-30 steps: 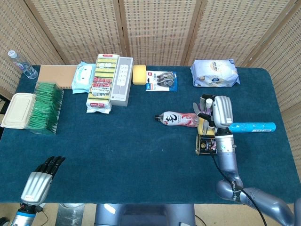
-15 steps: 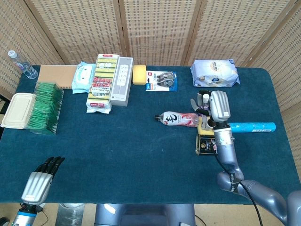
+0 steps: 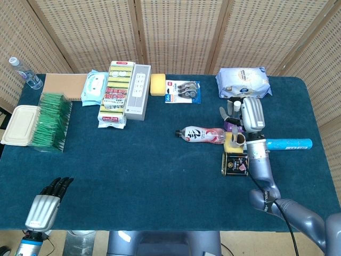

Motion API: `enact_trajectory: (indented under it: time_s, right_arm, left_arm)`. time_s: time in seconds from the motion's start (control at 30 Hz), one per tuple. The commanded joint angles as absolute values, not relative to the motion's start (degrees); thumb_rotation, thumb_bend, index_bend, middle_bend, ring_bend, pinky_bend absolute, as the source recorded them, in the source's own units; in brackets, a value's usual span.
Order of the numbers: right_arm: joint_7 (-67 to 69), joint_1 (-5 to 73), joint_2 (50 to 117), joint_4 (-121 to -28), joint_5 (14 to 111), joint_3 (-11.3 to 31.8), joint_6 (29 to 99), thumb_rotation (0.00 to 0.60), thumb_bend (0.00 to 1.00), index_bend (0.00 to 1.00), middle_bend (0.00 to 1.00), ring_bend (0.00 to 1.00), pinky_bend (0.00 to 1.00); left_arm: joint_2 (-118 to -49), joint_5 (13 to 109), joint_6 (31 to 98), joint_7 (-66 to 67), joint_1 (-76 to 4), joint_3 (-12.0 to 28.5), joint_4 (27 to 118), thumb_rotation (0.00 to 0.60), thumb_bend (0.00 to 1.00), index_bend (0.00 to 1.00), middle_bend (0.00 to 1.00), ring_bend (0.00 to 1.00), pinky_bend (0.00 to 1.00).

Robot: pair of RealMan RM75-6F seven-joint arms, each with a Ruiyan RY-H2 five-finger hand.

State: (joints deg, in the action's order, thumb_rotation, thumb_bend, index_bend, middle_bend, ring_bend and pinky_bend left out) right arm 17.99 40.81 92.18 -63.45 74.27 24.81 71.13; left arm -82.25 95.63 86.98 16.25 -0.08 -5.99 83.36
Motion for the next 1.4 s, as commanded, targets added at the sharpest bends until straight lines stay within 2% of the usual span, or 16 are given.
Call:
enact_trajectory:
  time_s: [0.03,1.4]
  right_arm:
    - [19.9,41.21,92.37,-61.85,73.67,24.82,69.94,0.6,0.4,0.8,1.0,1.0,1.0]
    - [29.5,43.24,96.5,-49.55,73.33,22.18,65.94,0.6,0.38,0.8,1.0,1.0,1.0]
  left_arm:
    - [-82.15,96.12,87.78,17.02,0.14,-5.91,83.96,0.6,0.21,0.1,0.18,0.15,0.33]
    - [-82.01,97.19,87.5,22.6,0.43,-5.97,87.23,0.6,0.21,0.1,0.18,0.15,0.33]
